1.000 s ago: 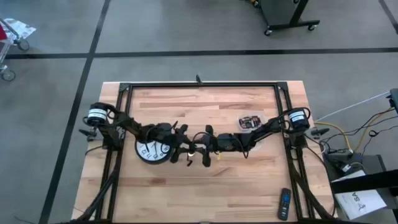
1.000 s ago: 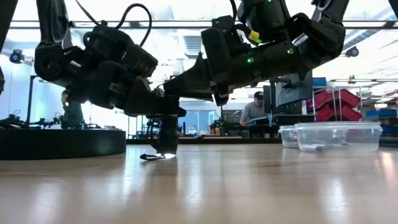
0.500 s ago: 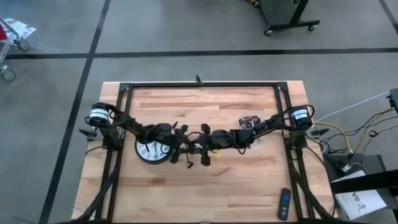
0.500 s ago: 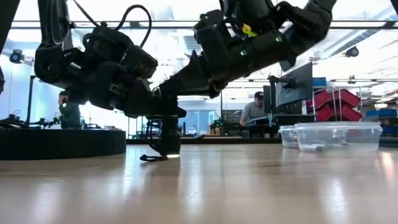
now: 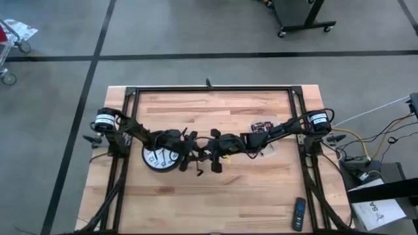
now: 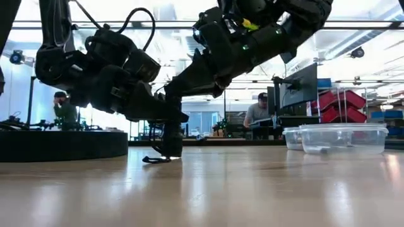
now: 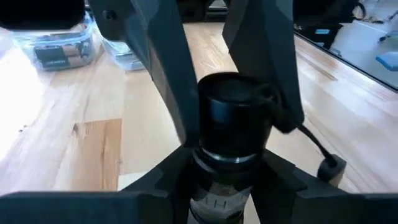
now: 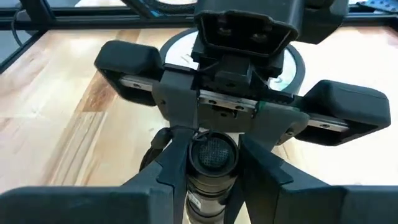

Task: Insert battery
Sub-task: Close the black battery compartment

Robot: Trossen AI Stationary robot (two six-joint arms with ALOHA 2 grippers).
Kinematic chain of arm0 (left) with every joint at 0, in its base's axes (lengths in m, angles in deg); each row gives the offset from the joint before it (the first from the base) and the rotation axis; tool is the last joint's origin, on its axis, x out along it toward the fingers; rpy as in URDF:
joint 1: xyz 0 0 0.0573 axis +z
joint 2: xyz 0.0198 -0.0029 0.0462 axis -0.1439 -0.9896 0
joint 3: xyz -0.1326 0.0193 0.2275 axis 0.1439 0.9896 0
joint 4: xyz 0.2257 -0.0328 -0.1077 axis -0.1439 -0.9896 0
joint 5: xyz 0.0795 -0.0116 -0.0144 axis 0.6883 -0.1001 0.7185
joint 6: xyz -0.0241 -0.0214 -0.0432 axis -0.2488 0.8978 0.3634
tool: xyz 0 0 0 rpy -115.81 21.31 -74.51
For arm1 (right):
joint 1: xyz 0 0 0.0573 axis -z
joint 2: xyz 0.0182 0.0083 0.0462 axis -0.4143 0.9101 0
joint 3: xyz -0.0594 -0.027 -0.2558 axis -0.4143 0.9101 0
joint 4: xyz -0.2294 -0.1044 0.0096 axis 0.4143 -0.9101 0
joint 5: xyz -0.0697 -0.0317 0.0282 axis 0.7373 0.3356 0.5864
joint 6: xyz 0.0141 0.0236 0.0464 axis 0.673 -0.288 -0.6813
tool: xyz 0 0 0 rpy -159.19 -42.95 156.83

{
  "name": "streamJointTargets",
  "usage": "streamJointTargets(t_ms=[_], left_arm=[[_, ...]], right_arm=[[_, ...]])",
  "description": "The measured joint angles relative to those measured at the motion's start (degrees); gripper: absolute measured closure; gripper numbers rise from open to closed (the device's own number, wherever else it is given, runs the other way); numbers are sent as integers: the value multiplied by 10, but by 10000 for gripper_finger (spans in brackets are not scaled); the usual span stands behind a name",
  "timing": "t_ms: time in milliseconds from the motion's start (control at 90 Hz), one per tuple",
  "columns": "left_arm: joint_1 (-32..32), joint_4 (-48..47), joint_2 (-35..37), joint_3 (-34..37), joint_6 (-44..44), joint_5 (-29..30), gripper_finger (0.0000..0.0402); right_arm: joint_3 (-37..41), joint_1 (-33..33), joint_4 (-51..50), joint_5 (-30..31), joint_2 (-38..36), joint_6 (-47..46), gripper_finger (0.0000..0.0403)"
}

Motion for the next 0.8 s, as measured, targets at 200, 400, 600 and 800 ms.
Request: streamJointTargets(t_ms=[200,400,600,800], left_arm=[[0,-7,-1,2,-6,-6,264],[0,-11,0,2,-8,-5,276],[0,-14,0,1,-7,-5,287],[-1,-23,0,-8,19,-5,272]], right_arm=[[-55,1,-107,-7,2,20,311],[-96,6,-180,-19,2,16,311],[-116,9,-216,-32,2,-1,311],[-149,12,-283,-41,3,-7,311]])
